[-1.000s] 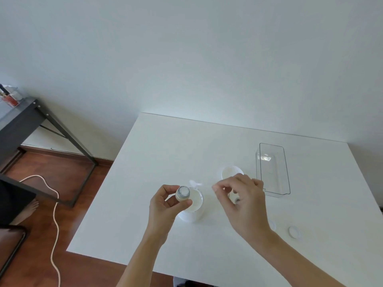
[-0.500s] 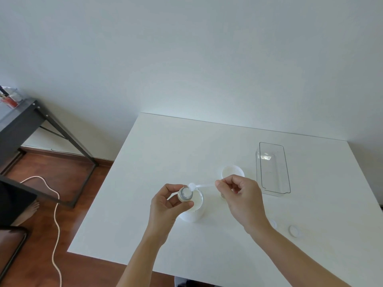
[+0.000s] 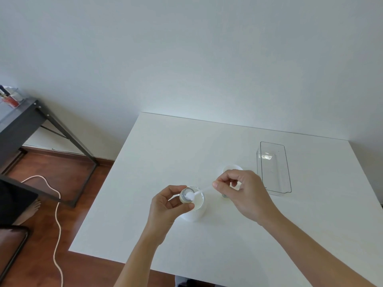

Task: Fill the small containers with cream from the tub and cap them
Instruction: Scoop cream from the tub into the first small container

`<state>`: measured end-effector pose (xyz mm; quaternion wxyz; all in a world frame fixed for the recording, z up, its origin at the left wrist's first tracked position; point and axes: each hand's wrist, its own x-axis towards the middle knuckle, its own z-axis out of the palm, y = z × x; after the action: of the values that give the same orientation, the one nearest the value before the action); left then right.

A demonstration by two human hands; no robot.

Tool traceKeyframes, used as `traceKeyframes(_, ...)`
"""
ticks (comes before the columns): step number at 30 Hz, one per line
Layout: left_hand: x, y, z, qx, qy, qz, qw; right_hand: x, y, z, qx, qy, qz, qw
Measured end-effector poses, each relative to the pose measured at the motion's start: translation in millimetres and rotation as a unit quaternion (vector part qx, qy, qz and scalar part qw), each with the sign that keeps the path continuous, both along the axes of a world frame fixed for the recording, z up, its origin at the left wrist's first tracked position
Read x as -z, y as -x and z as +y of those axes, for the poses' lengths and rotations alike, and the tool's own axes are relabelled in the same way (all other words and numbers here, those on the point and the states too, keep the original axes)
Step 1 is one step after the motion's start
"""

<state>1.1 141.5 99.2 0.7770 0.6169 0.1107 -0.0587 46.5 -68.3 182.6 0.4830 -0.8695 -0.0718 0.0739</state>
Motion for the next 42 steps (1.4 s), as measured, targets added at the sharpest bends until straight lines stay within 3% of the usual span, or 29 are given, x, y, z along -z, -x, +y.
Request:
traceKeyframes(22, 4, -3, -11, -0.092, -0.020, -0.021, 0.995, 20, 17, 18, 0.101, -0.054, 0.027, 0.993)
traceKeyframes(26, 6, -4, -11, -0.097, -0.030, -0.018, 0.995, 20, 15, 22, 0.128, -0.146, 0.083, 0.977)
traceKeyframes(30, 9, -3, -5, -0.104, -0.014, -0.004, 0.995, 24, 11, 15, 0.165, -0.187, 0.063, 0.966)
traceKeyframes(33, 13, -1, 1, -0.115, -0.013, 0.008, 0.993, 35, 9, 9, 0.152, -0.098, -0.018, 0.983)
traceKeyframes(36, 16, 1, 7, -0.129, -0.011, 0.014, 0.991, 51, 6, 12, 0.076, 0.102, -0.116, 0.985)
traceKeyframes(39, 17, 3, 11, -0.136, -0.009, 0.015, 0.991, 69, 0, 24, -0.041, 0.282, -0.156, 0.946)
traceKeyframes(42, 17, 4, 12, -0.138, -0.012, 0.018, 0.990, 82, -7, 39, -0.117, 0.371, -0.141, 0.910)
